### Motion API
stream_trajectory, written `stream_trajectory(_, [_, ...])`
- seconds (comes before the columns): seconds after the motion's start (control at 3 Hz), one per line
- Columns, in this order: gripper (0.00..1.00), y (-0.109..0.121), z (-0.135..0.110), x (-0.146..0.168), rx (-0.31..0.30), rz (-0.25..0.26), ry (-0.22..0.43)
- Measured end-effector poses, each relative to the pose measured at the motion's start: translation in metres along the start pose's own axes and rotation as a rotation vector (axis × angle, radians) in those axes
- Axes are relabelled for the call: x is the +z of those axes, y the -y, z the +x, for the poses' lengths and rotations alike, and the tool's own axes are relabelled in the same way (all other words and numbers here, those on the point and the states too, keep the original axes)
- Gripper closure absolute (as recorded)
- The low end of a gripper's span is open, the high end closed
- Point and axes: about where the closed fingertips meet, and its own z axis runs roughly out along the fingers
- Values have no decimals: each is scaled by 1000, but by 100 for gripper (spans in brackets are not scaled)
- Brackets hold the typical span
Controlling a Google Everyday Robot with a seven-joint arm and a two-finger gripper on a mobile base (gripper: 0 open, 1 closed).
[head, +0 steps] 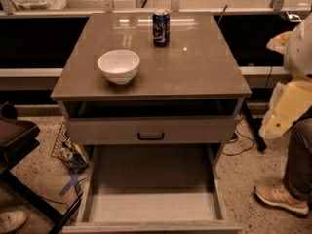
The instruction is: Close middle drawer
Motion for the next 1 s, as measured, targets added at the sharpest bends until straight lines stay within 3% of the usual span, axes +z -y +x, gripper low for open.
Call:
stream_trajectory(0.67, [0, -79, 31, 73, 63, 7, 216])
stream_trajectory(1.0, [0, -127, 44, 146, 136, 20, 365])
